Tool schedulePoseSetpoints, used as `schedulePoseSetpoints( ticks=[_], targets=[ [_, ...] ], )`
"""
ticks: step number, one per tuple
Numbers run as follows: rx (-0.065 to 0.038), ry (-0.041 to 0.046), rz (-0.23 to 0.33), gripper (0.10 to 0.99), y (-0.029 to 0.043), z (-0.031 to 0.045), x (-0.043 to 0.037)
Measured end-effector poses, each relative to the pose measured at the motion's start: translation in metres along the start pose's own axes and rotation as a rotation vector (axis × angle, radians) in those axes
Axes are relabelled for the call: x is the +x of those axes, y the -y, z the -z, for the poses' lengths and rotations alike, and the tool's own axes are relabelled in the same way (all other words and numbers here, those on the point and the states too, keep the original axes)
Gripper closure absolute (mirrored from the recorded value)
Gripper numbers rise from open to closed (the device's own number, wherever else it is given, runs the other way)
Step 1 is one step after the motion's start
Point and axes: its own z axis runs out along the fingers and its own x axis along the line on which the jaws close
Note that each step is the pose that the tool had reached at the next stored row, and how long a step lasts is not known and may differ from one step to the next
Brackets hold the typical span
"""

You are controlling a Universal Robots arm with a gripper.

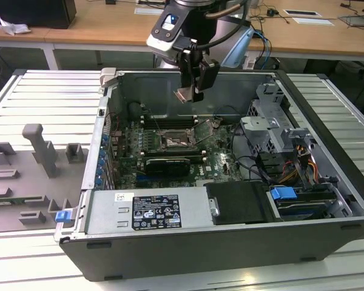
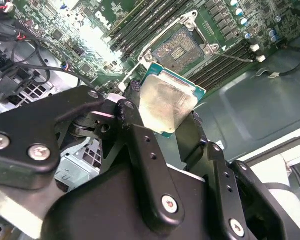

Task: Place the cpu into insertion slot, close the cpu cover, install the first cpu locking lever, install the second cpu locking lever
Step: 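Place the cpu into insertion slot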

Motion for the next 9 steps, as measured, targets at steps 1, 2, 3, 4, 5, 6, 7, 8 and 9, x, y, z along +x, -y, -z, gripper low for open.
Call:
schedulePoseSetpoints(
  ticks=[1, 2, 3, 4, 5, 6, 7, 8, 9],
  targets=[
    [0.0, 0.0005, -0.006, 0.557, 0.0, -0.0001, 0.0],
    [0.0, 0.0017, -0.019, 0.557, 0.0, -0.0002, 0.0],
    [-0.001, 0.0028, -0.031, 0.557, 0.0, -0.0003, 0.0],
    [-0.001, 0.0032, -0.036, 0.557, 0.0, -0.0003, 0.0],
    [-0.001, 0.0038, -0.042, 0.557, 0.0, -0.0004, 0.0],
    [-0.001, 0.0043, -0.049, 0.557, 0.0, -0.0005, 0.0],
    [-0.001, 0.0048, -0.054, 0.557, 0.0001, -0.0006, 0.0],
    [-0.001, 0.0054, -0.06, 0.557, 0.0001, -0.0006, 0.0],
    [-0.001, 0.0062, -0.069, 0.557, 0.0001, -0.0007, 0.0]
  ],
)
